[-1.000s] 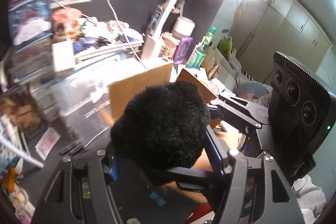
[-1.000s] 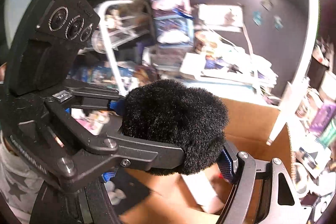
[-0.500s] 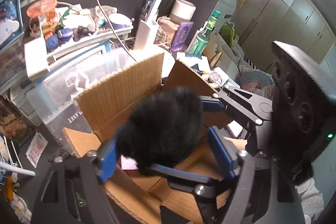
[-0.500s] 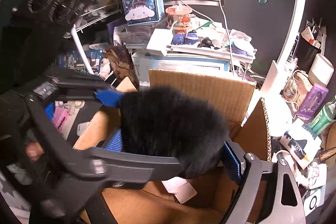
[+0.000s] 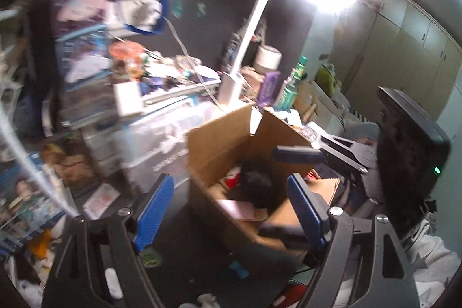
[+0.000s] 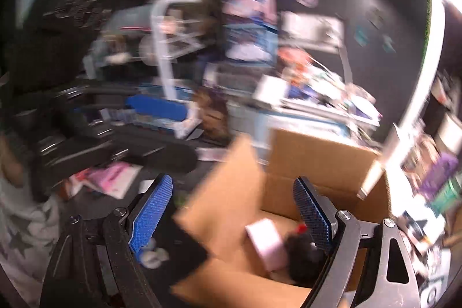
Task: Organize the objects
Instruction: 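Move the right tool back to the white contact lens case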
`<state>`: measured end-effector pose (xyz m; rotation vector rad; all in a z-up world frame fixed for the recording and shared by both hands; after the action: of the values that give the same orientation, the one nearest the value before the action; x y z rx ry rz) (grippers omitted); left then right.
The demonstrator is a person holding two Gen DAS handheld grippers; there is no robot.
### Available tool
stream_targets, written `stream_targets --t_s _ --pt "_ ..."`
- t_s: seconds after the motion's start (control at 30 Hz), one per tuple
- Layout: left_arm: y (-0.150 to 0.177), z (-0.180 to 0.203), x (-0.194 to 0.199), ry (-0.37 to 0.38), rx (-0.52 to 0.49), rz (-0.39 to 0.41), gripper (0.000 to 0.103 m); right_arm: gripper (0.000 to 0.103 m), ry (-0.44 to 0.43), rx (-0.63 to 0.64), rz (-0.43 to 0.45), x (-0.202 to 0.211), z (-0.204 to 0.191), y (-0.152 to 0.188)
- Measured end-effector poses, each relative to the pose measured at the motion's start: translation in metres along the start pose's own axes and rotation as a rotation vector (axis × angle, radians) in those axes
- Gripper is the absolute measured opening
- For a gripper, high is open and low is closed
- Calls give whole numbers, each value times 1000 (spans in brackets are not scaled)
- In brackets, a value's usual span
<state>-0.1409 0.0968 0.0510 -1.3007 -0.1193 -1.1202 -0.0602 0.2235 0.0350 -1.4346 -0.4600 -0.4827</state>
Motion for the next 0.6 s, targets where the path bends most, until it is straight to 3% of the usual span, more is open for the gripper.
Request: stream_targets --t_s 0.17,0.3,0.47,0.6 --pt "29 -33 37 -66 49 81 84 84 -149 135 46 -5 -73 -8" --pt "60 -62 55 -101 110 127 84 83 -288 165 45 -18 -117 -2" --pt "103 -89 56 -136 157 130 84 78 -443 158 -28 -44 -144 33" --pt "134 -106 48 -132 202 90 84 76 -455 138 -123 -67 -143 72"
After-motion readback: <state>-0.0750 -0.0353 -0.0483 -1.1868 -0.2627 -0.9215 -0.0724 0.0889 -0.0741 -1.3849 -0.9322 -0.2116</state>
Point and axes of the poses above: each gripper's, at about its wrist camera, not at the fingertips, and x roughly against the way its jaws point, z to its right, y to its underside, the point moved 6 cm from there along -x, roughly the way its jaws point, and after that the axes turned 9 degrees about x, right-handed, at the moved point
